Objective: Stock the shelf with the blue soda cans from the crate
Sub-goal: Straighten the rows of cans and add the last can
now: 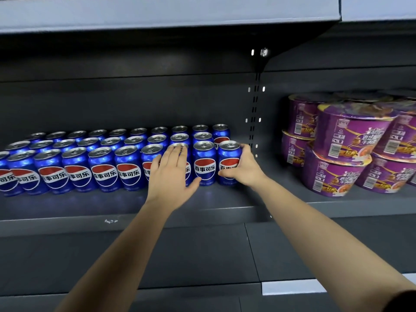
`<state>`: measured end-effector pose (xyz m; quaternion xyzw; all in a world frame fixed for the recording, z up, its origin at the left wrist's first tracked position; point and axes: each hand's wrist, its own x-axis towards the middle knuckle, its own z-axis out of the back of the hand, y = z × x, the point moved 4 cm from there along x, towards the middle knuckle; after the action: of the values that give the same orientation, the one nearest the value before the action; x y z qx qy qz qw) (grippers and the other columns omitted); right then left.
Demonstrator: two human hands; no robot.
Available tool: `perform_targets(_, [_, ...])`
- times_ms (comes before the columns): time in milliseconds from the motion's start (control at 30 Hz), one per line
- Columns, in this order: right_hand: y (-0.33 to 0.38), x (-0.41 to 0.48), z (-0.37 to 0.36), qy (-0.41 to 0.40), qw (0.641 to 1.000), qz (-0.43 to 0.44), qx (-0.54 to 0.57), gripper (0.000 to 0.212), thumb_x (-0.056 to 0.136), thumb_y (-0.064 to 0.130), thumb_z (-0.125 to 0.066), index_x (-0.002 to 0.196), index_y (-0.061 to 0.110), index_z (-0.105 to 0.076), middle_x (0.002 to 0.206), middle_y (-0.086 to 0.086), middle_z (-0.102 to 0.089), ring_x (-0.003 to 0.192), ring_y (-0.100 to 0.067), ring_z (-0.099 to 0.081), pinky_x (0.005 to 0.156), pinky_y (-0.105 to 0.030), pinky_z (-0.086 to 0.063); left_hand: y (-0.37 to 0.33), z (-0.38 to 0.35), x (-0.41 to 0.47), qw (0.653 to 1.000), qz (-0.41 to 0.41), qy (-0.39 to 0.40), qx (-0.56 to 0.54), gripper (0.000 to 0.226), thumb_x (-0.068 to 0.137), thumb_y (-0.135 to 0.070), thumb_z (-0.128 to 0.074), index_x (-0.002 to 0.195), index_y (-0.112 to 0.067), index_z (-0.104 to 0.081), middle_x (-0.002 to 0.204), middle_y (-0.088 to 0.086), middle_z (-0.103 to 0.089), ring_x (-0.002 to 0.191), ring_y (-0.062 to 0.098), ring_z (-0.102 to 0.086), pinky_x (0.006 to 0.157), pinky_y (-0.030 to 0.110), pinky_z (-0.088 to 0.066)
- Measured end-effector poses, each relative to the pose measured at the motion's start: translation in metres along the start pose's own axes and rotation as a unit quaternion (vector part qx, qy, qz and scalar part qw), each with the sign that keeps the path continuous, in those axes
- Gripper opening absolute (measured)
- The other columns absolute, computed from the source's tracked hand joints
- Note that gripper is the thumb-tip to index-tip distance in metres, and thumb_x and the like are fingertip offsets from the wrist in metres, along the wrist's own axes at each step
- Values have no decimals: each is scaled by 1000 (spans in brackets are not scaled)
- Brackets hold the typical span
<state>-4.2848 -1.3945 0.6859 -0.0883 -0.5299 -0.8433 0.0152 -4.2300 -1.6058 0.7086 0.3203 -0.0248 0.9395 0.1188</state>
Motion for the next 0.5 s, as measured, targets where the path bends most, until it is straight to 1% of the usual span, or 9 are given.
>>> perform_targets(67, [-1,6,-1,-6,1000,-1,5,90,45,29,-89,114,25,-31,121,-4,-57,105,-19,-62,94,-42,-53,1,-1,0,1000,-2,-6,0,83,81,-56,-59,145,-9,-36,148,7,-41,139,23,-34,112,42,-22])
perform_targets(167, [-3,16,-3,-28,1000,2,-12,75,60,18,-89,109,19,-32,118,-7,-58,102,-20,-62,87,-35,-51,1,-1,3,1000,1,-25,-9,80,77,-53,-65,140,-8,-45,140,8,-49,131,26,-43,108,44,-30])
perform_targets(300, [-5,29,-8,-42,999,9,-26,68,63,18,-88,105,15,-35,113,-7,-58,100,-21,-61,84,-36,-50,1,2,9,999,2,-36,-7,71,75,-53,-65,130,-10,-52,125,6,-57,115,28,-51,101,44,-37])
perform_targets(400, [-6,36,-11,-50,999,14,-18,65,66,17,-86,107,15,-36,113,-6,-58,101,-21,-61,83,-35,-50,1,2,11,999,6,-41,-1,68,74,-53,-65,126,-11,-54,121,6,-58,111,27,-53,97,42,-39])
perform_targets(500, [-8,42,-12,-54,998,20,-17,62,68,16,-85,106,15,-36,115,-7,-57,100,-20,-60,81,-32,-46,0,1,11,999,10,-51,-3,66,74,-53,-65,124,-12,-55,119,4,-58,108,25,-53,95,39,-39])
